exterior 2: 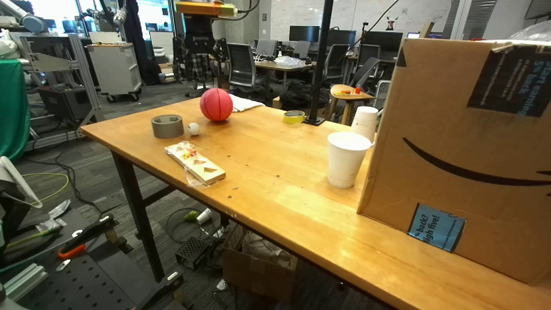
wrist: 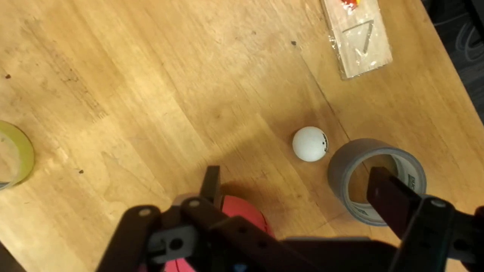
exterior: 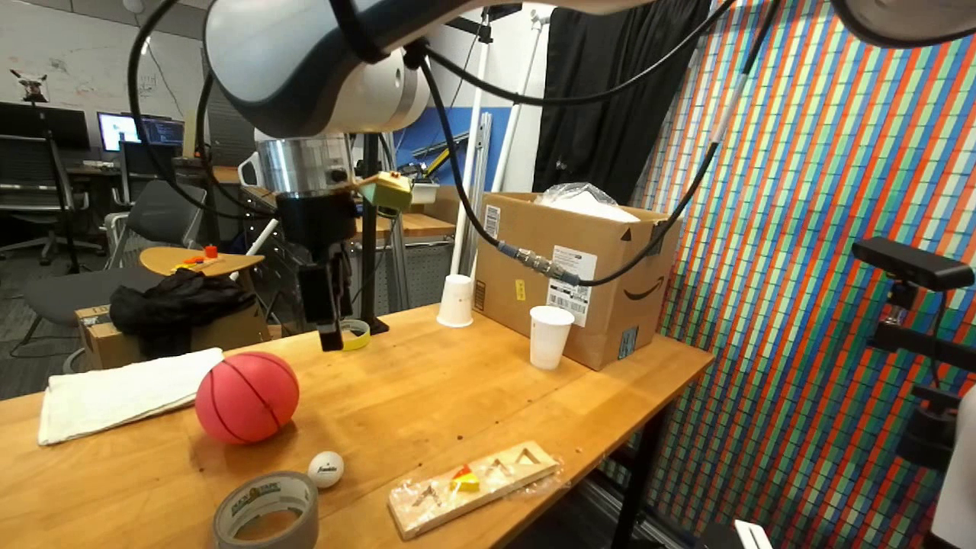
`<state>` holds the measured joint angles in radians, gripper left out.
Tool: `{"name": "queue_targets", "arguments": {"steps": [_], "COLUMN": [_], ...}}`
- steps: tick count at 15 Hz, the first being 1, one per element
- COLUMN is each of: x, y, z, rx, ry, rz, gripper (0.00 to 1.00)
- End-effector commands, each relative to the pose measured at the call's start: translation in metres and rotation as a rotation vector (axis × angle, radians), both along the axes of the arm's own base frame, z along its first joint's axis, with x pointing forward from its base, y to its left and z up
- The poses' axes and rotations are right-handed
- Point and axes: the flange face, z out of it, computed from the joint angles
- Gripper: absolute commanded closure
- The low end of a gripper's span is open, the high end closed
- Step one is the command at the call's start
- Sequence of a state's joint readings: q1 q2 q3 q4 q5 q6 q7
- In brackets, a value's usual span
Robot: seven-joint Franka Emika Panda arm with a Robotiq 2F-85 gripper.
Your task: Put the white ball in the cup, then place the basketball on the tape
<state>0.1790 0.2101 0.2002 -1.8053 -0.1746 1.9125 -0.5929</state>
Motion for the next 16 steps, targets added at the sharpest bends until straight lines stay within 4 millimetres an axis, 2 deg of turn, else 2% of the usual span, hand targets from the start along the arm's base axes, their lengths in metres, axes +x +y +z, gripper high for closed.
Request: {"name": "queue_targets", "arguments": {"steps": [1, 7, 16], "x": [0.009, -0.005, -0.011], "y": [-0.001, 0.015, 0.029], "z": [-0.018, -0.045, -0.094], "rx": [-0.009, 0.004, 0.015], "ry": [-0.003, 0.010, 0.057], "rz": [0.076, 0.184, 0.257], "gripper": [0.00, 0.00, 0.00]}}
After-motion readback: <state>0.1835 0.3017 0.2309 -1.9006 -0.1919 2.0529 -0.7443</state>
